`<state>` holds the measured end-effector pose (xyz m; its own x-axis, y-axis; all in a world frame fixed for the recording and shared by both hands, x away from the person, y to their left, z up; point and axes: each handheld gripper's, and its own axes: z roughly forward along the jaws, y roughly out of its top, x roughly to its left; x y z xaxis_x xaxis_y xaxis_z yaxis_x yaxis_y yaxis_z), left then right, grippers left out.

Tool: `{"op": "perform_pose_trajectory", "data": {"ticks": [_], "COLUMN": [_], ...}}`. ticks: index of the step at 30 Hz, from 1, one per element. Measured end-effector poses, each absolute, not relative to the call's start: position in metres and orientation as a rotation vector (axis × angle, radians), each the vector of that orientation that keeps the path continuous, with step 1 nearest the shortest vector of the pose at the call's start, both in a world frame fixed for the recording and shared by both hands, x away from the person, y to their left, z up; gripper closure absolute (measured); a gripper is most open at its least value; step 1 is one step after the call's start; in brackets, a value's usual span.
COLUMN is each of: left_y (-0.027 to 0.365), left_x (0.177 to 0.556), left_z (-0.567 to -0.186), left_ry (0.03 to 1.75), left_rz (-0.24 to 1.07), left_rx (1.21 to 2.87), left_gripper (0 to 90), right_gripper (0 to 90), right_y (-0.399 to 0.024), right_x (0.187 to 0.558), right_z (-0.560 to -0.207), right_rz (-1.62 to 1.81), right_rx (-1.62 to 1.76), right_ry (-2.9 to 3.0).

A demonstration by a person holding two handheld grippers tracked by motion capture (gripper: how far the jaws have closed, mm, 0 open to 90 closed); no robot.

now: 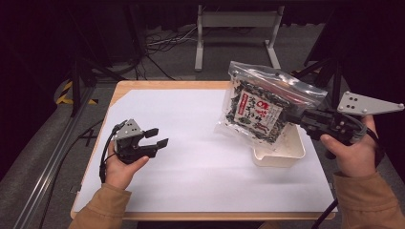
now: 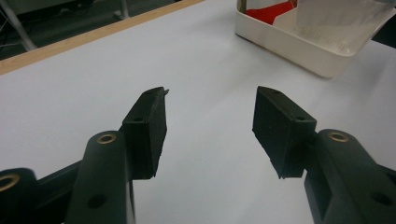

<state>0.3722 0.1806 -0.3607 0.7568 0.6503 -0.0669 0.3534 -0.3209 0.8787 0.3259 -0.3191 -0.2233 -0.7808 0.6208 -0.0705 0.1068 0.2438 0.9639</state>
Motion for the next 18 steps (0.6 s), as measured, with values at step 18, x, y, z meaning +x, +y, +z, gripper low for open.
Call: {"op": "perform_pose_trajectory", "data": {"ticks": [18], "left_y": [0.182], "left_x": [0.374], "left_z": [-0.362], "left_ry": [0.781], "left_rz": [0.356], "left_rx": [1.926], "left_gripper": [43.2], "right_gripper": [78.0], "right_y": [-0.351], "right_x": [0.327], "right_z": [-0.222], "right_rz": [1.371], "right_rx": [0.770], "right_ry": [1.996]}}
